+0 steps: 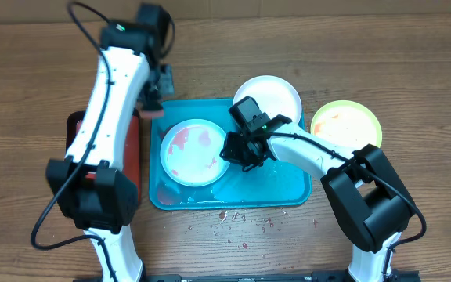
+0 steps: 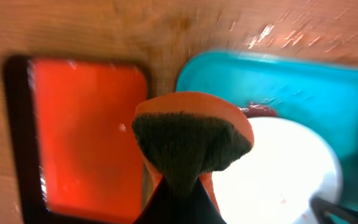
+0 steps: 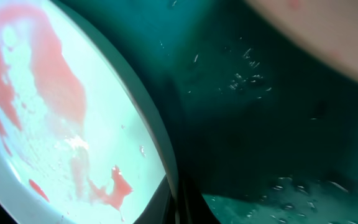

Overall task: Clean dirty plates on tray and stack at the side
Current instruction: 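Lift the sponge back to the red water tray with left gripper, then tilt up the light blue plate and carry it right with right gripper, then set the light blue plate onto the yellow plate and release, then move right gripper to the white plate and grasp its rim, then bring the sponge in left gripper onto the white plate, then scrub the white plate with the sponge while right gripper holds it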

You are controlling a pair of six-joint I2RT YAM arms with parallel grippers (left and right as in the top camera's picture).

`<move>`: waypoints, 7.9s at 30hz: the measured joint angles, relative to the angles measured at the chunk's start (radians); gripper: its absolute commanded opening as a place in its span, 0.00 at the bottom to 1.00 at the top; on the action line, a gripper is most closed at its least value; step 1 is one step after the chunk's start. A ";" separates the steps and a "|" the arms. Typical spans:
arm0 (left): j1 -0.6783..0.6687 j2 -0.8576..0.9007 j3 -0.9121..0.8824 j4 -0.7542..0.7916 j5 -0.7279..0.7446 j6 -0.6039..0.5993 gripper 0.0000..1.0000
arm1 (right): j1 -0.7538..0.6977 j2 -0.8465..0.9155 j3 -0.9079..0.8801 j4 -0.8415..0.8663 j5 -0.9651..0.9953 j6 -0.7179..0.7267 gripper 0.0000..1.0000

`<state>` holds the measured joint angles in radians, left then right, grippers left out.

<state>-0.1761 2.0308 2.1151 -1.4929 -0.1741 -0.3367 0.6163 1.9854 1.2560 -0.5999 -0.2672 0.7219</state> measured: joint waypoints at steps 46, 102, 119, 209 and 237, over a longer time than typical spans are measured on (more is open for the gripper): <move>0.356 -0.502 -0.584 0.155 0.262 0.164 0.04 | 0.603 -0.118 0.335 -0.507 1.795 -0.131 0.04; 0.356 -0.502 -0.624 0.185 0.265 0.133 0.04 | -0.928 -0.234 -0.088 -0.335 0.155 -0.276 0.38; 0.352 -0.502 -0.624 0.185 0.266 0.130 0.04 | -0.627 -0.234 0.057 -0.216 -0.110 -0.363 0.40; -0.050 -0.502 -0.919 0.627 0.267 0.074 0.05 | -0.103 0.072 0.156 -0.335 0.024 -0.179 0.04; -0.122 -0.332 -1.231 1.050 0.082 -0.092 0.04 | -0.013 0.074 0.156 -0.258 0.005 -0.079 0.04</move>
<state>-0.2977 1.6993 0.8841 -0.4431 -0.0917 -0.4290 0.6037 2.0590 1.4117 -0.8577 -0.2619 0.6430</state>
